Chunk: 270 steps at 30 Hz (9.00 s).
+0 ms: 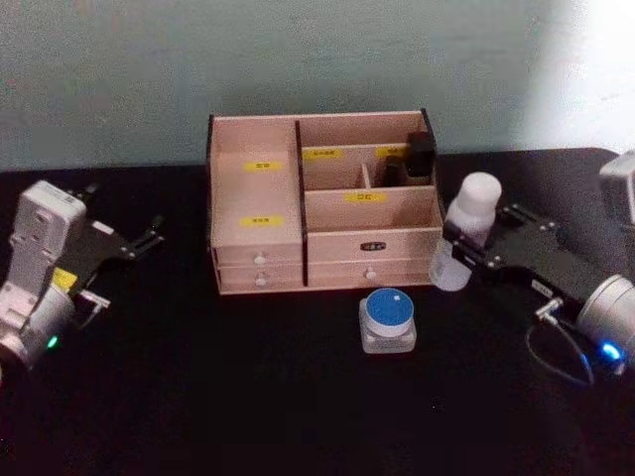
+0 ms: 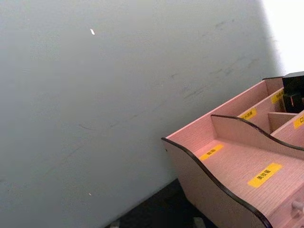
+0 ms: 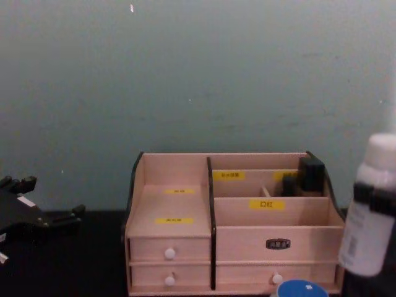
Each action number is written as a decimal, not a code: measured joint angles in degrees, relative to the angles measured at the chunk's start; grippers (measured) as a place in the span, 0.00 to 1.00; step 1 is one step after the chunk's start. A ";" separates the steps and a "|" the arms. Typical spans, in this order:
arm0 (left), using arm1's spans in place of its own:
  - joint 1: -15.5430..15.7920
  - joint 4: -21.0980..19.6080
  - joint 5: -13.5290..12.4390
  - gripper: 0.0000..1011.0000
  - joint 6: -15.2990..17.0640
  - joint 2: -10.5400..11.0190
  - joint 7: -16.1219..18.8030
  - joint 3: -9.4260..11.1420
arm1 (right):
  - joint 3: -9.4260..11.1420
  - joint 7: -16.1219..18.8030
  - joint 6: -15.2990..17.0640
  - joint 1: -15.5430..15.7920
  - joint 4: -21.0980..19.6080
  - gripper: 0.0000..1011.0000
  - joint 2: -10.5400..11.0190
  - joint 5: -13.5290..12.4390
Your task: Pick up the facial cleanser and watermelon frost from the table and place them into the tiered storage box.
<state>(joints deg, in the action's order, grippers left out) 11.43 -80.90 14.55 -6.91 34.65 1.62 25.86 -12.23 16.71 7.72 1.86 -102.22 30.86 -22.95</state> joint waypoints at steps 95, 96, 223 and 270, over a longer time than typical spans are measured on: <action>0.00 0.00 0.00 0.99 0.00 0.00 0.00 0.00 | -11.31 3.02 4.00 -34.57 35.15 0.58 -19.46 7.62; 0.00 0.00 0.00 0.99 0.00 0.00 0.00 0.00 | -11.34 3.03 4.00 -34.59 35.33 0.58 -19.52 7.70; 0.00 0.00 0.00 0.99 0.00 0.00 0.00 0.00 | -12.88 14.29 4.88 -11.09 12.00 0.99 3.66 0.64; 0.00 0.00 0.00 0.99 0.00 0.00 0.00 0.00 | -15.91 13.64 5.13 -14.08 16.19 0.99 1.51 0.85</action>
<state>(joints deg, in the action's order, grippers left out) 11.43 -80.90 14.55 -6.91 34.65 1.62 25.86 -28.13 30.35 12.85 -12.23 -86.03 32.37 -22.10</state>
